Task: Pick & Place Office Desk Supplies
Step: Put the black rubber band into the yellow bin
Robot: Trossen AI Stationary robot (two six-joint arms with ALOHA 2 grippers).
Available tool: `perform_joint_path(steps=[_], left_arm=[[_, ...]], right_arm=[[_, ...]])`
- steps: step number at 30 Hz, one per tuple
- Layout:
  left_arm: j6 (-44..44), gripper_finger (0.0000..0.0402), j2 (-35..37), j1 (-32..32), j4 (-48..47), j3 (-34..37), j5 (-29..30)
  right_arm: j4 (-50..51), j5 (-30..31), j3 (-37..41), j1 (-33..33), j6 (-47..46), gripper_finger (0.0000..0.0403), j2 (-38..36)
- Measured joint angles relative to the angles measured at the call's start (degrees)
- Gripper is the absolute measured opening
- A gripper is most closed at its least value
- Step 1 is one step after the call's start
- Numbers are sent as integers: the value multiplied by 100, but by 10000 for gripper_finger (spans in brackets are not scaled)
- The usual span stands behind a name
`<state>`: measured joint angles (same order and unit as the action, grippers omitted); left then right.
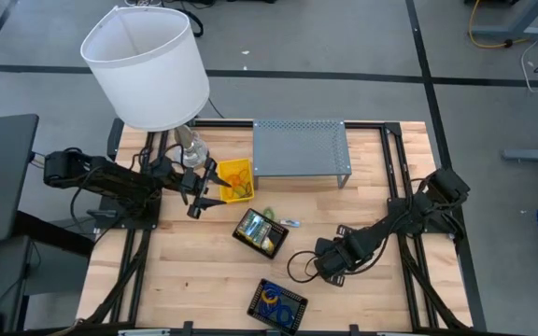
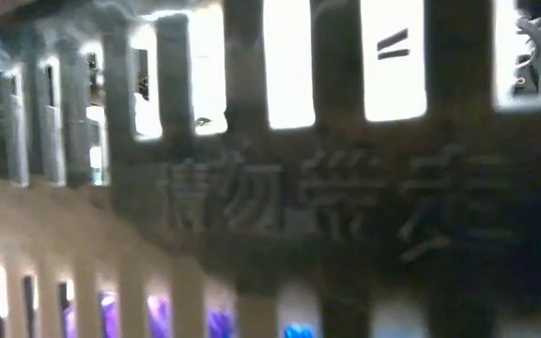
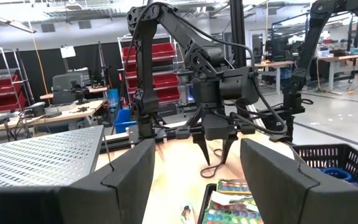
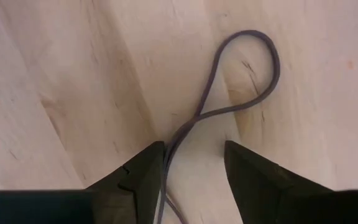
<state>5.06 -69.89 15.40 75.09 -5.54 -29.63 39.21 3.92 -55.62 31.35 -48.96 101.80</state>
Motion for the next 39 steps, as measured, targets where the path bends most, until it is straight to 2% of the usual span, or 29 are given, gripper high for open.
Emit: perform_joint_path(steps=[3, 5, 9, 11, 17, 26, 33, 39], left_arm=[[-3, 240, 0, 0, -16, -1, 1], [-9, 240, 0, 0, -16, -1, 0], [-9, 240, 0, 0, -22, -1, 23], [-11, 240, 0, 0, -25, -1, 52], [-13, 240, 0, 0, -27, -1, 63], [-62, 240, 0, 0, -38, -3, 64], [-97, 240, 0, -4, -25, -3, 22], [-219, 240, 0, -4, 12, -83, -134]], right_arm=[[-88, 38, 82, -2, -153, 168, -7], [-38, 98, 80, 0, -329, 143, -3], [-66, 203, 66, 24, -388, 42, 12], [-91, 326, 46, 70, -370, 13, 25], [101, 637, -231, 165, -346, 3, 70], [504, 1428, -1304, 192, 136, 1, 70], [1288, 2585, -2515, 229, 804, 1, 63], [1188, 3884, -3261, 113, 2030, 0, 56]])
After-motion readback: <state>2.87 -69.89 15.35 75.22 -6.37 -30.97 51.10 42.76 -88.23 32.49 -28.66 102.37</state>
